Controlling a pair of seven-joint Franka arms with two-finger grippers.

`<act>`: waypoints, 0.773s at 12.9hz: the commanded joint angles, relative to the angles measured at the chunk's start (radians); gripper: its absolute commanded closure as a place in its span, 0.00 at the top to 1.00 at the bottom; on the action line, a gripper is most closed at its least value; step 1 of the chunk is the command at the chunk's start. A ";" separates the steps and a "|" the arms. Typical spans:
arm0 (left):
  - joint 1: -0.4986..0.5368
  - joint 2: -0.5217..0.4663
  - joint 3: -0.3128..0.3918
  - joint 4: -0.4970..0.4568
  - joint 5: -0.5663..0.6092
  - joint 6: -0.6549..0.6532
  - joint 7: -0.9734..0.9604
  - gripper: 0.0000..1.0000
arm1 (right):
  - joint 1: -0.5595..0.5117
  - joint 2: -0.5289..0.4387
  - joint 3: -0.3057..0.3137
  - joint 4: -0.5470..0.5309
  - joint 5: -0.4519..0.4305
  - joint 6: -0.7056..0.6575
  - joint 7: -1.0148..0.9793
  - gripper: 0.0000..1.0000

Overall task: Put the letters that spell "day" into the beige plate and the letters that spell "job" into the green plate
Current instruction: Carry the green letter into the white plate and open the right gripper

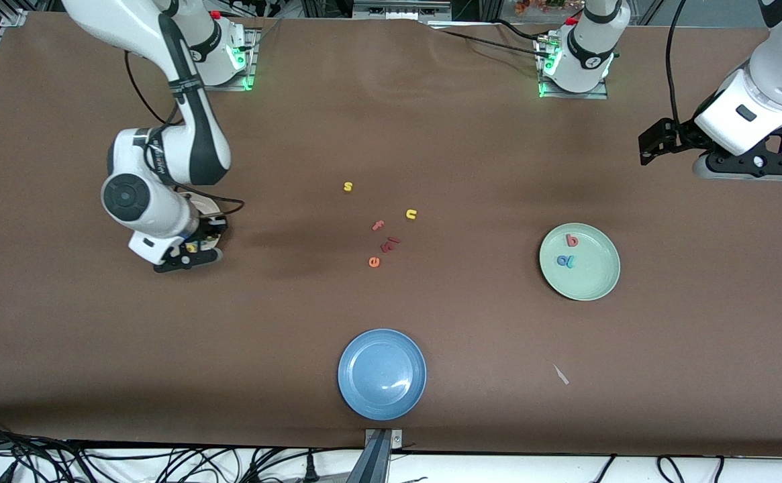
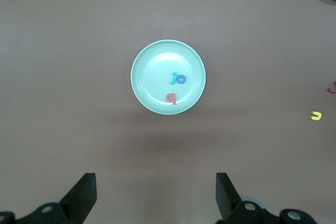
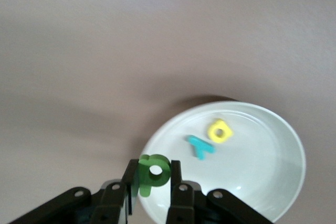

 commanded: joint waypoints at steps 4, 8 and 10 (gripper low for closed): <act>-0.004 -0.005 0.002 0.009 -0.008 -0.017 0.004 1.00 | 0.010 -0.052 -0.047 -0.100 0.011 0.053 -0.056 1.00; -0.004 -0.005 0.002 0.008 -0.008 -0.019 0.004 1.00 | 0.021 -0.036 -0.038 0.073 0.013 -0.187 0.049 1.00; -0.004 -0.005 0.002 0.009 -0.008 -0.019 0.001 1.00 | 0.038 -0.036 -0.032 0.113 0.013 -0.234 0.095 1.00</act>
